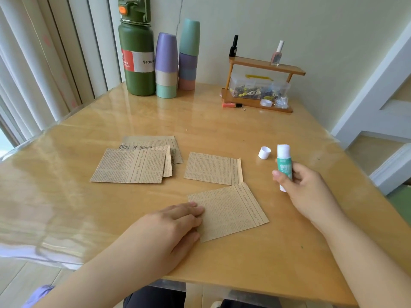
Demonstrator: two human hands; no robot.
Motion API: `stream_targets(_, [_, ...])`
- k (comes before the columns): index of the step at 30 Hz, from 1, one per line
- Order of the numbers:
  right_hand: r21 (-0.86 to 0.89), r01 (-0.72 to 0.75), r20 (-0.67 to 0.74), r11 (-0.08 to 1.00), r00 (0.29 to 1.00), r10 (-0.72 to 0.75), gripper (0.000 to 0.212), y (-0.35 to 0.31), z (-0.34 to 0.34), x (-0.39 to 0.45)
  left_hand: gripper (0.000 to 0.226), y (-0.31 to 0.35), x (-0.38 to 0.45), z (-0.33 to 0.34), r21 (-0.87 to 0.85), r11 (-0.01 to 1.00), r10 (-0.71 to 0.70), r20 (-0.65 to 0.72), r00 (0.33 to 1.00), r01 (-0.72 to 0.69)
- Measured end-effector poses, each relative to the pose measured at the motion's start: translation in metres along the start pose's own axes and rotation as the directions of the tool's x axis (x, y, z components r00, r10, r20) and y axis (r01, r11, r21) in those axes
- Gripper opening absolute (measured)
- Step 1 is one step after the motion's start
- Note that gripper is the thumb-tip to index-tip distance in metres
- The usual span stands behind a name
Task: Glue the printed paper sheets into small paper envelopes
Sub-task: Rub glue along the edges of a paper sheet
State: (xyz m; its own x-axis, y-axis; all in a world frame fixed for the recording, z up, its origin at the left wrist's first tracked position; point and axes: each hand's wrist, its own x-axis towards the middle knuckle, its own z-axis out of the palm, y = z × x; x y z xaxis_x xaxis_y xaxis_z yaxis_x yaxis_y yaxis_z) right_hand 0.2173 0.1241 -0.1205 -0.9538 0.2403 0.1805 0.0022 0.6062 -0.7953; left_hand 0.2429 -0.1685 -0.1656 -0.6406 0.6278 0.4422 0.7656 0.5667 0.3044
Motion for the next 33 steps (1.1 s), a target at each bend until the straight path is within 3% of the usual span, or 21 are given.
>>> stream_targets(2, [-0.037, 0.068, 0.073, 0.997, 0.995, -0.065, 0.008, -0.010, -0.011, -0.009, 0.055, -0.001, 0.002, -0.001, -0.005, 1.000, 0.014, -0.001, 1.000, -0.014])
stream_targets(5, [-0.092, 0.105, 0.132, 0.990, 0.987, -0.093, 0.022, -0.029, -0.028, -0.023, 0.040, -0.002, 0.006, -0.006, -0.005, 1.000, 0.011, 0.019, 1.000, -0.011])
stream_targets(10, [-0.113, 0.170, 0.093, 0.979, 0.983, -0.160, 0.020, -0.046, -0.045, -0.035, 0.032, -0.002, 0.006, -0.010, 0.018, 1.000, -0.020, 0.046, 0.999, 0.019])
stream_targets(15, [0.004, 0.152, 0.128, 0.988, 0.980, -0.151, 0.007, -0.053, -0.037, -0.035, 0.025, 0.003, 0.014, -0.011, 0.076, 0.997, -0.007, 0.018, 1.000, 0.005])
stream_targets(21, [-0.121, 0.171, 0.201, 0.978, 0.969, -0.145, 0.014, -0.057, -0.013, -0.034, 0.054, 0.013, 0.029, -0.003, -0.004, 1.000, -0.029, 0.162, 0.986, 0.030])
stream_targets(24, [-0.196, 0.212, 0.186, 0.957, 0.967, -0.176, 0.024, -0.057, -0.006, -0.033, 0.052, 0.014, 0.029, 0.009, 0.074, 0.997, 0.010, 0.224, 0.975, -0.028])
stream_targets(33, [-0.196, 0.259, 0.216, 0.946, 0.952, -0.216, 0.025, -0.056, 0.003, -0.033, 0.044, 0.016, 0.017, 0.017, -0.009, 1.000, -0.013, 0.113, 0.993, 0.014])
